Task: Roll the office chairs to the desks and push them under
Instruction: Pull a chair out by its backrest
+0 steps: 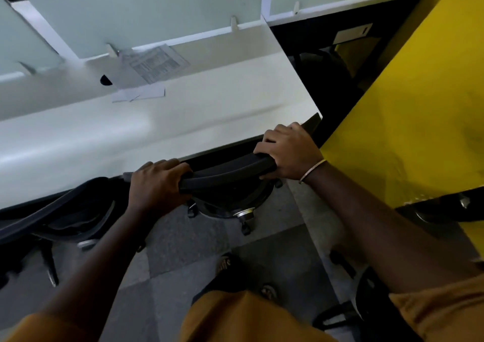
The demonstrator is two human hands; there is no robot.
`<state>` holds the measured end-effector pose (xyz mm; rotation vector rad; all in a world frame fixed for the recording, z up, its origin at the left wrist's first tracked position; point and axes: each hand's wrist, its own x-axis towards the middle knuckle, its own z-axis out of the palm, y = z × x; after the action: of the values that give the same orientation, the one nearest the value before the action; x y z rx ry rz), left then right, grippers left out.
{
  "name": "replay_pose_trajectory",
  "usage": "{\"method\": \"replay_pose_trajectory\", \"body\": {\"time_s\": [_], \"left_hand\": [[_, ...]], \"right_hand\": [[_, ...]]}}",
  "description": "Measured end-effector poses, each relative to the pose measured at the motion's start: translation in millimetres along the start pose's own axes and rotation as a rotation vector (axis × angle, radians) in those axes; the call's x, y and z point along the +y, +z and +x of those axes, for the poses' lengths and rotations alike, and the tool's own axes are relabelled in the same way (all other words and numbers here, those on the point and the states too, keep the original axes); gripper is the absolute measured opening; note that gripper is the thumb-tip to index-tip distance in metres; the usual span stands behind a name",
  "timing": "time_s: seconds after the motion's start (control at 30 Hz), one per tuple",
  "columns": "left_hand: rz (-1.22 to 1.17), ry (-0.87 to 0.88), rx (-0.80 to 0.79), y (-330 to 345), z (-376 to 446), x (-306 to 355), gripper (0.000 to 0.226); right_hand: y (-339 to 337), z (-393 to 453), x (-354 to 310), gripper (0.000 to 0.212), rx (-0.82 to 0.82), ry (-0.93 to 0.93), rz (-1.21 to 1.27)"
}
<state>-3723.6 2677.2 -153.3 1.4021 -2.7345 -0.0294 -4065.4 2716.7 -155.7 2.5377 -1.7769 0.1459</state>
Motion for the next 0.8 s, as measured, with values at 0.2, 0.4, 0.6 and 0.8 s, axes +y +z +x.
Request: {"method": "replay_pose_trajectory", "body": {"time_s": [0.2, 0.4, 0.6, 0.8], "left_hand": [[-0.021, -0.001, -0.014, 2, -15, 7, 0.045], [-0.032, 0.014, -0.042, 2, -25, 12, 0.056], [-0.010, 0.041, -0.106, -1, -18, 20, 0.055], [-0.005, 0.048, -0.120, -4, -2, 13, 0.057]], "right_hand": [[-3, -15, -12, 0.066, -0.023, 0.037, 0.000], [0, -27, -48, 0.073, 0.034, 0.123, 0.125], [14, -18, -95, 0.067, 0.115, 0.156, 0.098], [27, -10, -89, 0.059, 0.265, 0.061, 0.062]]}}
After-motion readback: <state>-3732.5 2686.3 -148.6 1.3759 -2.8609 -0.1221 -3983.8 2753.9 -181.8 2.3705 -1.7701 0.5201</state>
